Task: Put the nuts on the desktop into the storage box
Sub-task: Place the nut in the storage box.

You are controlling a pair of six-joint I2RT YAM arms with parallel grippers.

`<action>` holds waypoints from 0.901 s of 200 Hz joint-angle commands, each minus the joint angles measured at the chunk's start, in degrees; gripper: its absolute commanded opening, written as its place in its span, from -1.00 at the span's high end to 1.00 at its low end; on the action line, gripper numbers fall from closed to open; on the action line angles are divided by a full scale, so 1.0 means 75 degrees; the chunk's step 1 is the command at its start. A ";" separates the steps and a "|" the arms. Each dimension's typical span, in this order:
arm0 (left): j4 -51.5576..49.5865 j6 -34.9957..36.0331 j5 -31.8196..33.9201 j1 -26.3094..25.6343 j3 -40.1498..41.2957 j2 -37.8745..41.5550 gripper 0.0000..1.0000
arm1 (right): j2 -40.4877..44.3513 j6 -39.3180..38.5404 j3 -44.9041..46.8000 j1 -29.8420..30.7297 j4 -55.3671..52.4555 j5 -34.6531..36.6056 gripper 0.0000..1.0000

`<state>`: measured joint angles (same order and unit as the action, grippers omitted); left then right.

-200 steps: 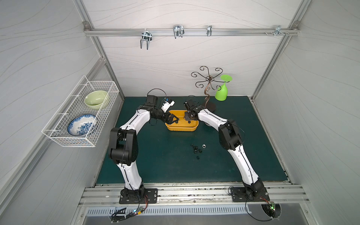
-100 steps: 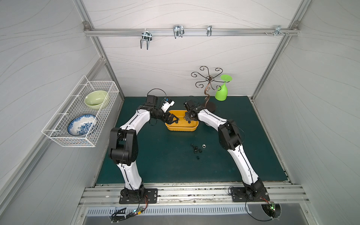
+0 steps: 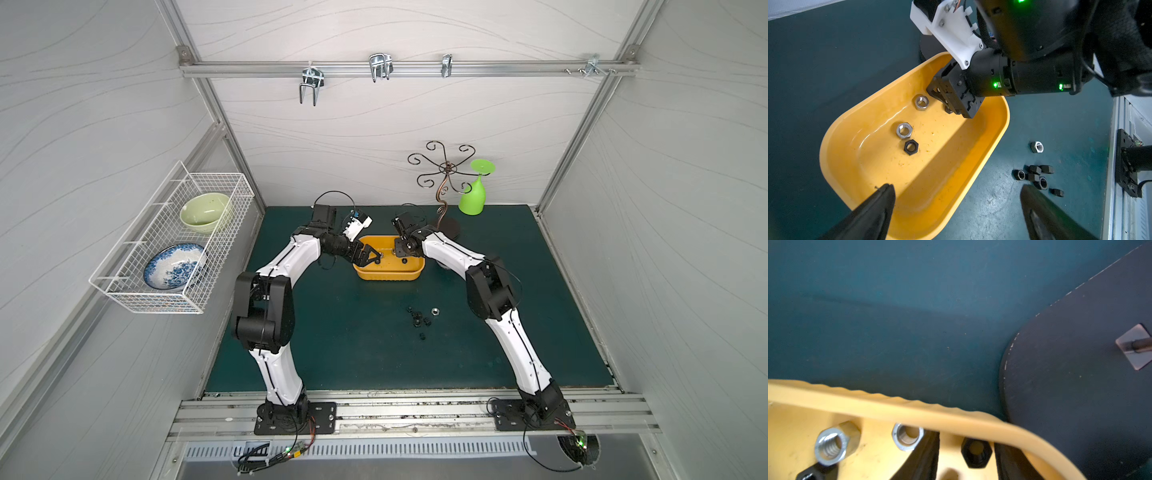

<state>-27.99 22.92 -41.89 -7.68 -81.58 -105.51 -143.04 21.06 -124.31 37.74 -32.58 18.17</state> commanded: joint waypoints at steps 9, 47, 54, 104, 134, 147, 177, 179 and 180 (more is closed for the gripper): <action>0.0199 0.0118 0.0013 -0.0020 0.0055 0.0295 -0.97 | 0.0951 -0.0019 0.0098 -0.0025 -0.0229 -0.0248 0.03; 0.0021 0.0320 0.0019 -0.0020 0.0050 0.0593 -0.97 | 0.1701 -0.0171 0.0475 0.0187 -0.0252 -0.0299 -0.05; -0.0035 0.0364 0.0029 -0.0019 0.0038 0.0658 -0.97 | 0.1837 -0.0252 0.0604 0.0233 -0.0227 -0.0326 -0.08; -0.0314 0.0554 0.0132 0.0040 0.0181 0.1152 -0.97 | 0.3197 -0.0649 0.2105 0.0448 0.0022 -0.1185 -0.54; -0.0633 0.0366 0.0842 0.0035 0.0023 0.1495 -0.97 | 0.4302 -0.1390 0.2999 0.0771 -0.0130 -0.1173 -0.68; -0.0821 0.0445 0.0995 0.0040 -0.0037 0.1691 -0.97 | 0.4806 -0.1742 0.3371 0.0997 -0.0203 -0.0960 -0.74; -0.1210 0.0904 0.1100 0.0029 -0.0043 0.2189 -0.97 | 0.6112 -0.1975 0.4433 0.1181 -0.0109 -0.0981 -0.97; -0.1227 0.0914 0.1106 0.0034 -0.0044 0.2213 -0.97 | 0.6194 -0.1970 0.4516 0.1183 -0.0109 -0.0993 -0.98; -0.1232 0.0915 0.1119 0.0037 -0.0044 0.2229 -0.97 | 0.6240 -0.1973 0.4557 0.1193 -0.0109 -0.0999 -0.98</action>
<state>-34.48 26.89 -35.20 -7.55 -80.47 -92.66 -104.36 9.47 -94.87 45.60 -33.10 10.90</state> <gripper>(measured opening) 0.986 0.980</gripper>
